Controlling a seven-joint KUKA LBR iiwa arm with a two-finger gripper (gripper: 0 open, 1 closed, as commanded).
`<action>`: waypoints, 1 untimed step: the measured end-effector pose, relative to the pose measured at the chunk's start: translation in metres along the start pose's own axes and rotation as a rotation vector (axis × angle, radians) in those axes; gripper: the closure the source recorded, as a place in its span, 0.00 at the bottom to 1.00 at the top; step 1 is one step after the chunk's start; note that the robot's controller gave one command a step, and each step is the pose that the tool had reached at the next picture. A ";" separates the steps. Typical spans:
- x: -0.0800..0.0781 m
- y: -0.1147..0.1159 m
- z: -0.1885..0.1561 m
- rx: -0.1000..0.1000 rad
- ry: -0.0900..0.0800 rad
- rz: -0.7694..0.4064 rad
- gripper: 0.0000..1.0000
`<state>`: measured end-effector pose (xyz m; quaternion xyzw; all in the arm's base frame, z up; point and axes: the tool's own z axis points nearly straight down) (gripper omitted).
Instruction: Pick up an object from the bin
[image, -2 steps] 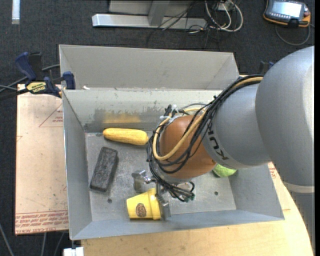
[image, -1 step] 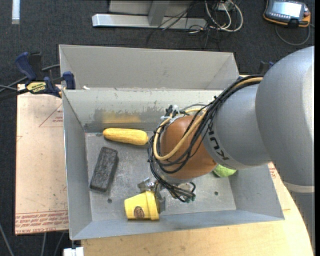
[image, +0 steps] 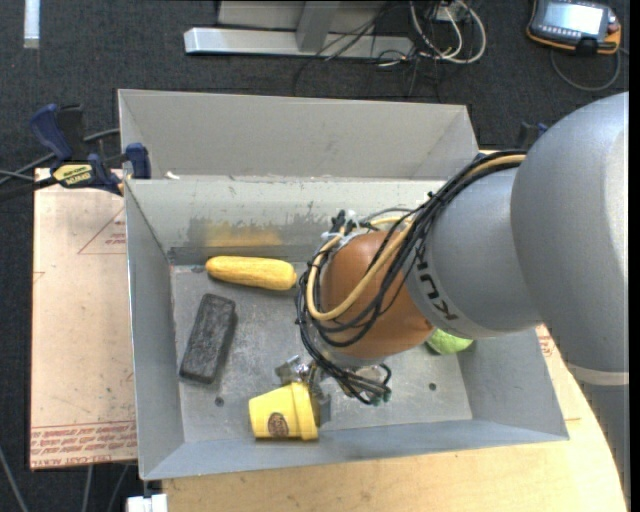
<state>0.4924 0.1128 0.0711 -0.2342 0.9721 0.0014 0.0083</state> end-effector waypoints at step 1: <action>0.006 0.000 -0.010 -0.001 0.002 0.012 1.00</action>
Offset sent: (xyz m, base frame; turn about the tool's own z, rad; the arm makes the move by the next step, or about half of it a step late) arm -0.0017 -0.0107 0.1267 0.0315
